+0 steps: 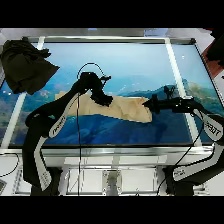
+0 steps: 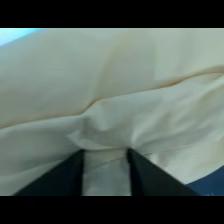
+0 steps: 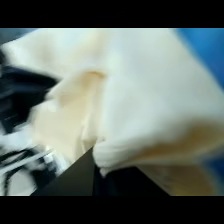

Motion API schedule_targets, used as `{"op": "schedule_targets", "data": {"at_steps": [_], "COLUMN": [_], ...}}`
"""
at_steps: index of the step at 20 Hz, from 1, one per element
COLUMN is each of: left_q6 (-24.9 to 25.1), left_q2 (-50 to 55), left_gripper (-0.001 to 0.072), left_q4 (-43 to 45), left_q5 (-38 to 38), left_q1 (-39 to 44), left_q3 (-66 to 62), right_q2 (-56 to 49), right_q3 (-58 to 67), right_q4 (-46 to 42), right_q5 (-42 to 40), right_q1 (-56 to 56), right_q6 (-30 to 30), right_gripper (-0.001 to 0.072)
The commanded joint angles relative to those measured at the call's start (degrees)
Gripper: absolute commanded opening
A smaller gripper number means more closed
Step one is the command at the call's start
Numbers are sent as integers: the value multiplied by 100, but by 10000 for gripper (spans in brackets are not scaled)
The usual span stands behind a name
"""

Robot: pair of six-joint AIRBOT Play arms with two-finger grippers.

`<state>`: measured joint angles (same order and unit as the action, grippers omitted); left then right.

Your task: Fold the shirts.

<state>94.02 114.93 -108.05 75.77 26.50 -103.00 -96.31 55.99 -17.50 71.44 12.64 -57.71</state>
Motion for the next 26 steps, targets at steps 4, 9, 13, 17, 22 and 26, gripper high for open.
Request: {"op": "schedule_targets", "data": {"at_steps": [4, 9, 13, 17, 22, 26], "left_q6": [-125, -166, -313, -321, -997, -1130], "left_q2": [11, 11, 4, -4, -634, -1137], "left_gripper": [102, 101, 344, 655, 653, 646], "left_q4": [-382, -645, -588, 581, 2581, 2929], "left_q5": [129, -503, -931, -199, 426, 544], "left_q1": [63, 706, 990, 662, -175, -933], "left_q3": [-2, -4, -284, -1364, -1637, -1626], "right_q2": [291, 743, 957, 968, 1034, 1049], "right_q3": [466, 1421, 1847, 2153, 2433, 2743], "right_q4": [1318, 22, -592, -675, -715, -745], "right_q5": [1320, 1311, 1355, 1512, 1445, 48], "right_q1": [37, 70, 70, 59, -284, -1690], "right_q6": [461, -455, -748, -970, -1458, -1606], "right_gripper": [28, 29, 28, 28, 28, 28]}}
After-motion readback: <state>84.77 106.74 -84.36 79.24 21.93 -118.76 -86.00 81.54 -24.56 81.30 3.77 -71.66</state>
